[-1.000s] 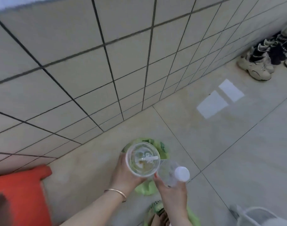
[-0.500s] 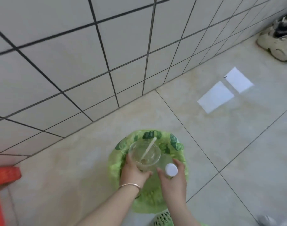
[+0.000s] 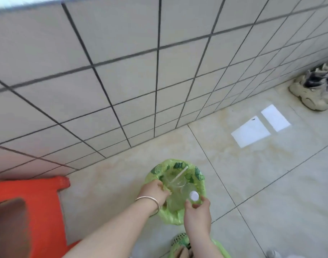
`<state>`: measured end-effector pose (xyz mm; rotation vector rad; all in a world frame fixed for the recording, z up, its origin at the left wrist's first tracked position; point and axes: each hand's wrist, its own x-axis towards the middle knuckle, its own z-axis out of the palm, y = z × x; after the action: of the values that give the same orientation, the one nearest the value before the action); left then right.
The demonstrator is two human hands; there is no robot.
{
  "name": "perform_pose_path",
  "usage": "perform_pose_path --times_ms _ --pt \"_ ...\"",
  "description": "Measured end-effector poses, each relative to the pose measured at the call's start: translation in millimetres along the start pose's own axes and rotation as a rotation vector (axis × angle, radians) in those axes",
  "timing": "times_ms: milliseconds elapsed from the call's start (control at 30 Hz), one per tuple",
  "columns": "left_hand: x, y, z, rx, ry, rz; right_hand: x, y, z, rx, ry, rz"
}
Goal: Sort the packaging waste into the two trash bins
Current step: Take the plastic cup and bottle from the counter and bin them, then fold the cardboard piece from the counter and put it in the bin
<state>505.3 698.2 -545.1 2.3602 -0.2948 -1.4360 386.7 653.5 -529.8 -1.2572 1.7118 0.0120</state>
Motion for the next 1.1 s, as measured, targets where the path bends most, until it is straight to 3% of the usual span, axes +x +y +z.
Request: perform_pose_path --times_ms 267,500,767,1100 --pt "-204 8 -161 -0.214 0.274 0.264 -198 -132 -38 -0.208 -0.291 -0.450" --pt "-445 -82 -265 -0.374 0.656 0.233 -436 -167 -44 -0.369 -0.639 -0.802" --pt "-668 -271 -297 -0.543 1.035 0.044 -677 -117 16 -0.551 -0.945 -1.170" --pt "-874 -497 -249 -0.731 1.407 -0.237 -924 41 95 -0.662 -1.332 -1.383"
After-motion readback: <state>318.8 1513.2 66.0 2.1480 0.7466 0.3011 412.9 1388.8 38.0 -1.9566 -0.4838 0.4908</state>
